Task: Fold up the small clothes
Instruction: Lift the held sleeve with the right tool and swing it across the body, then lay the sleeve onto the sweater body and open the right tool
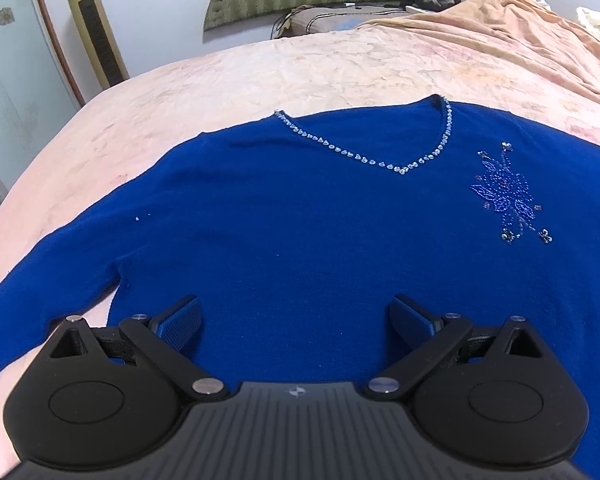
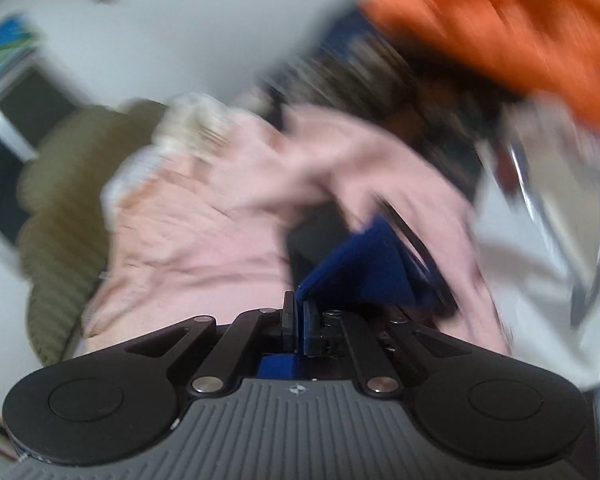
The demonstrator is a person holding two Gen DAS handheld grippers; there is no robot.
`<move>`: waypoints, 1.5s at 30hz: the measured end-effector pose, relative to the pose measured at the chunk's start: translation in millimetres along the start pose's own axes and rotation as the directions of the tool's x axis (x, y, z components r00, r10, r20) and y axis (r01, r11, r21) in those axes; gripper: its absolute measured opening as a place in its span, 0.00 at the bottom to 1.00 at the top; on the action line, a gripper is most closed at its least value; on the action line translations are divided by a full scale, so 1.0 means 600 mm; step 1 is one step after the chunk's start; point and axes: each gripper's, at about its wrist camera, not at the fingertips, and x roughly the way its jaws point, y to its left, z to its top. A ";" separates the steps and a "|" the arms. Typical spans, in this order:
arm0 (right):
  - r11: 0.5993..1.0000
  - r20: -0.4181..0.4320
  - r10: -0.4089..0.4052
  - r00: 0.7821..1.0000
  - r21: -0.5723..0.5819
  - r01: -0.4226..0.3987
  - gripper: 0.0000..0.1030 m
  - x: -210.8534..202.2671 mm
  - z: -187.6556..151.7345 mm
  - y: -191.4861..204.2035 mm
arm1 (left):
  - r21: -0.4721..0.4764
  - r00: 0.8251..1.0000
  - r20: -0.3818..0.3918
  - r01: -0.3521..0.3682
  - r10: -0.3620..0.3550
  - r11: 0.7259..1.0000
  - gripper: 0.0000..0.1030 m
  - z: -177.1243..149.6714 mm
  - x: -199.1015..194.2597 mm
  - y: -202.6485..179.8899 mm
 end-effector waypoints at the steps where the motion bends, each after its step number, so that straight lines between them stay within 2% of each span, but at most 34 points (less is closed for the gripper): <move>1: 0.998 0.039 0.030 0.999 -0.049 -0.028 0.07 -0.019 -0.002 0.010 | -0.004 1.000 -0.003 0.003 -0.003 1.000 0.98 0.000 0.002 0.000; 3: 0.995 0.043 0.007 0.999 -0.096 -0.003 0.07 -0.033 -0.006 0.012 | -0.005 1.000 -0.007 0.008 -0.009 1.000 0.98 0.000 0.004 -0.003; 5: 0.994 -0.029 -0.084 0.996 -0.073 0.082 0.08 -0.018 -0.010 -0.012 | 0.006 1.000 -0.004 0.015 -0.015 1.000 0.98 0.000 0.002 -0.007; 7: 0.993 -0.117 -0.116 0.986 -0.020 0.114 0.13 0.003 -0.015 -0.042 | 0.021 1.000 0.005 0.014 -0.014 1.000 0.98 -0.001 -0.003 -0.010; 10: 0.991 -0.161 -0.058 0.985 0.114 0.077 0.18 0.013 -0.025 -0.072 | 0.022 1.000 0.011 0.016 -0.016 1.000 0.98 -0.001 -0.007 -0.007; 12: 0.973 -0.149 -0.009 0.989 0.228 0.043 0.39 0.018 -0.025 -0.090 | 0.013 1.000 0.009 0.018 -0.018 1.000 0.98 -0.001 -0.005 -0.003; 13: 0.963 -0.136 0.007 0.991 0.269 0.031 0.41 0.020 -0.026 -0.096 | 0.006 1.000 0.006 0.018 -0.018 1.000 0.98 -0.001 -0.004 0.001; 16: 0.931 -0.103 0.006 0.995 0.362 0.032 0.39 0.025 -0.030 -0.107 | -0.007 1.000 0.004 0.022 -0.022 1.000 0.98 -0.002 -0.003 0.009; 17: 0.926 -0.097 0.011 0.995 0.377 0.026 0.33 0.026 -0.030 -0.107 | -0.010 1.000 0.003 0.021 -0.021 1.000 0.98 -0.002 -0.003 0.011; 18: 0.926 -0.092 0.014 0.996 0.378 0.022 0.18 0.026 -0.030 -0.106 | -0.014 1.000 0.003 0.021 -0.021 1.000 0.98 -0.002 -0.002 0.014; 19: 0.932 -0.089 0.002 0.996 0.361 0.030 0.11 0.027 -0.028 -0.100 | -0.020 1.000 0.004 0.021 -0.021 1.000 0.98 -0.002 -0.001 0.018; 22: 0.964 -0.051 -0.046 0.998 0.260 0.058 0.09 0.025 -0.013 -0.062 | -0.037 1.000 0.003 0.019 -0.019 0.999 0.98 -0.001 0.000 0.030; 25: 0.996 0.049 -0.078 0.996 0.050 0.075 0.09 0.020 0.010 0.027 | -0.056 1.000 0.012 0.014 -0.013 0.998 0.98 -0.003 -0.002 0.046; 27: 0.987 0.149 -0.084 0.985 -0.123 0.103 0.09 0.019 0.017 0.110 | -0.063 1.000 0.019 0.004 -0.002 0.998 0.98 -0.006 -0.003 0.056; 28: 0.968 0.201 -0.069 0.977 -0.225 0.115 0.09 0.019 0.012 0.161 | -0.063 1.000 0.021 -0.004 0.005 0.998 0.98 -0.008 -0.003 0.062; 30: 0.902 0.276 -0.014 0.961 -0.411 0.132 0.09 0.020 -0.014 0.259 | -0.065 1.000 0.020 -0.014 0.015 0.998 0.98 -0.010 -0.002 0.073; 32: 0.816 0.275 0.088 0.957 -0.571 0.090 0.09 0.030 -0.065 0.356 | -0.078 1.000 0.016 -0.022 0.023 0.997 0.98 -0.013 0.000 0.088; 34: 0.739 0.232 0.174 0.957 -0.673 0.029 0.09 0.041 -0.122 0.434 | -0.095 0.999 0.012 -0.031 0.032 0.995 0.98 -0.015 0.001 0.105; 38: 0.614 0.014 0.292 0.956 -0.770 -0.176 0.09 0.068 -0.253 0.551 | -0.124 0.998 0.000 -0.057 0.058 0.991 0.98 -0.021 0.006 0.139; 41: 0.491 -0.142 0.319 0.937 -0.821 -0.292 0.08 0.086 -0.369 0.613 | -0.149 0.998 -0.007 -0.071 0.070 0.986 0.98 -0.031 0.007 0.165; 45: 0.344 -0.327 0.299 0.896 -0.839 -0.421 0.08 0.106 -0.512 0.670 | -0.186 0.996 -0.021 -0.085 0.083 0.979 0.98 -0.045 0.010 0.196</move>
